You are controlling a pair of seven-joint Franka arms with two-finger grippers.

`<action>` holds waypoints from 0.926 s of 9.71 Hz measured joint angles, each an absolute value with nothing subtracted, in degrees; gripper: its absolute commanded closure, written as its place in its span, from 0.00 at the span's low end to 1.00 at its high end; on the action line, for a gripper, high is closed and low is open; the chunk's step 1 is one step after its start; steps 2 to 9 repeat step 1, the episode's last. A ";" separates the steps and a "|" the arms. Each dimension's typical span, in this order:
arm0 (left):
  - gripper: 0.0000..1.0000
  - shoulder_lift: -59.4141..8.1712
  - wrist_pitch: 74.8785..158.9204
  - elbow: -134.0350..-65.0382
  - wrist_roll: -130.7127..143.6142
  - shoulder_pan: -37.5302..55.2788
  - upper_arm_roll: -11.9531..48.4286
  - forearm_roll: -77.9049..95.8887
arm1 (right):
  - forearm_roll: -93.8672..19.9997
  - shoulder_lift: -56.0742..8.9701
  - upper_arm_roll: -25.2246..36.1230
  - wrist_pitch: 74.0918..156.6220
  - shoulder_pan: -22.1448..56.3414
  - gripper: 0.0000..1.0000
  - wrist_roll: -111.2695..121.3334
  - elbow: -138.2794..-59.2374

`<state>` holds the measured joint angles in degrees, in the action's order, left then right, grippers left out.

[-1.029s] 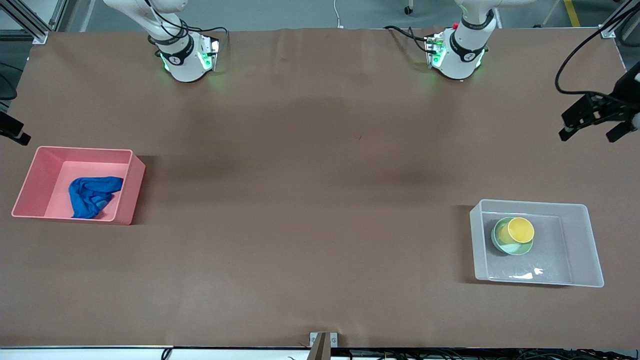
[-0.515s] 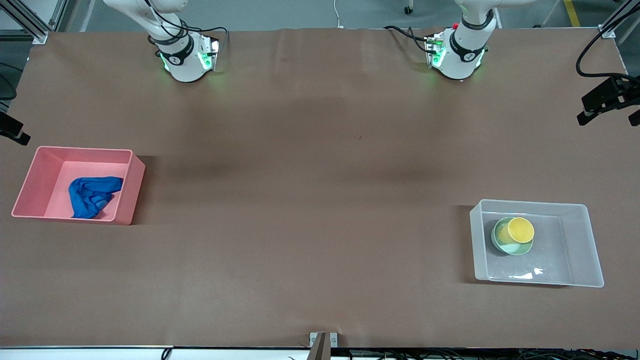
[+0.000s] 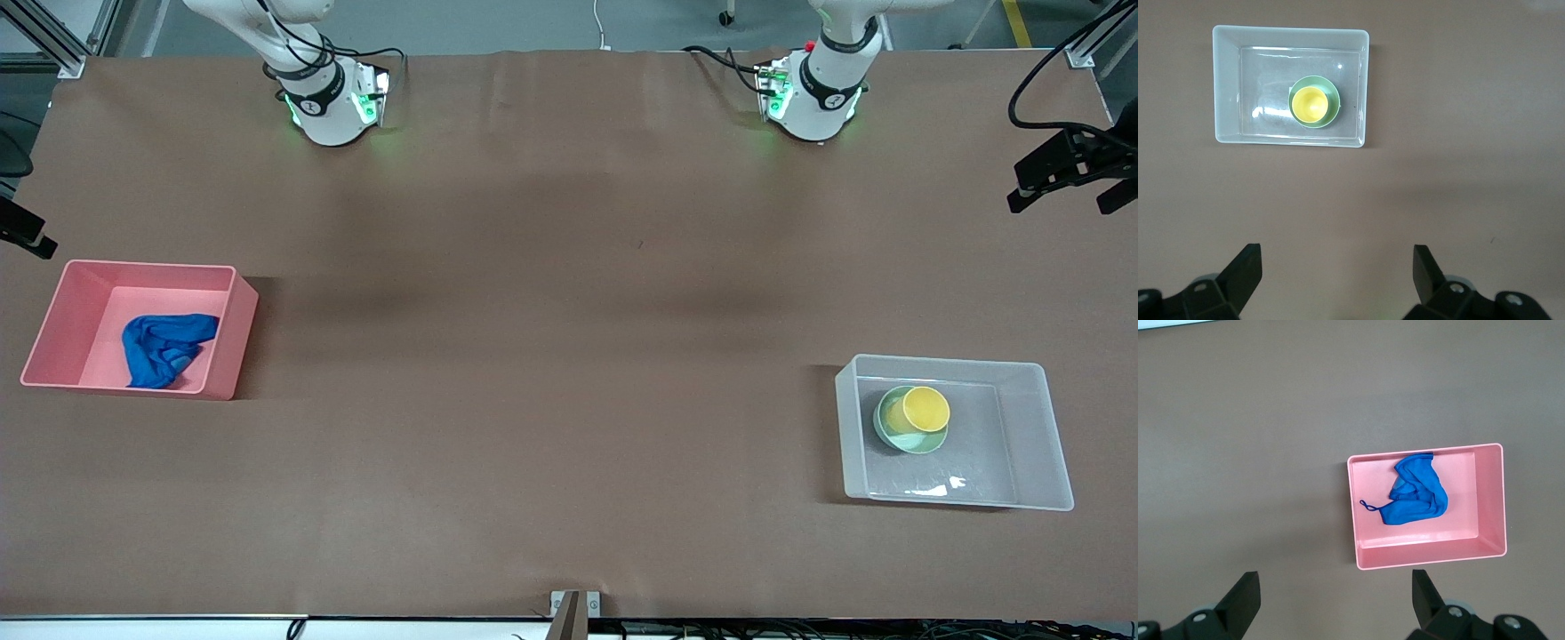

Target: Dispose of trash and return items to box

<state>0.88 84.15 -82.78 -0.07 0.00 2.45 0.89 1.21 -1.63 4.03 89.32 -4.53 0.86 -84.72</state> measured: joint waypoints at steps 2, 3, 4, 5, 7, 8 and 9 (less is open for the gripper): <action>0.00 0.88 84.15 -82.87 -0.09 0.01 2.63 0.94 | 1.21 -1.63 4.01 89.32 -4.53 0.00 0.86 -84.73; 0.00 0.88 84.15 -82.87 -0.09 0.01 2.63 0.94 | 1.21 -1.63 4.01 89.32 -4.53 0.00 0.86 -84.73; 0.00 0.88 84.15 -82.87 -0.09 0.01 2.63 0.94 | 1.21 -1.63 4.01 89.32 -4.53 0.00 0.86 -84.73; 0.00 0.88 84.15 -82.87 -0.09 0.01 2.63 0.94 | 1.21 -1.63 4.01 89.32 -4.53 0.00 0.86 -84.73; 0.00 0.88 84.15 -82.87 -0.09 0.01 2.63 0.94 | 1.21 -1.63 4.01 89.32 -4.53 0.00 0.86 -84.73; 0.00 0.88 84.15 -82.87 -0.09 0.01 2.63 0.94 | 1.21 -1.63 4.01 89.32 -4.53 0.00 0.86 -84.73; 0.00 0.88 84.15 -82.87 -0.09 0.01 2.63 0.94 | 1.21 -1.63 4.01 89.32 -4.53 0.00 0.86 -84.73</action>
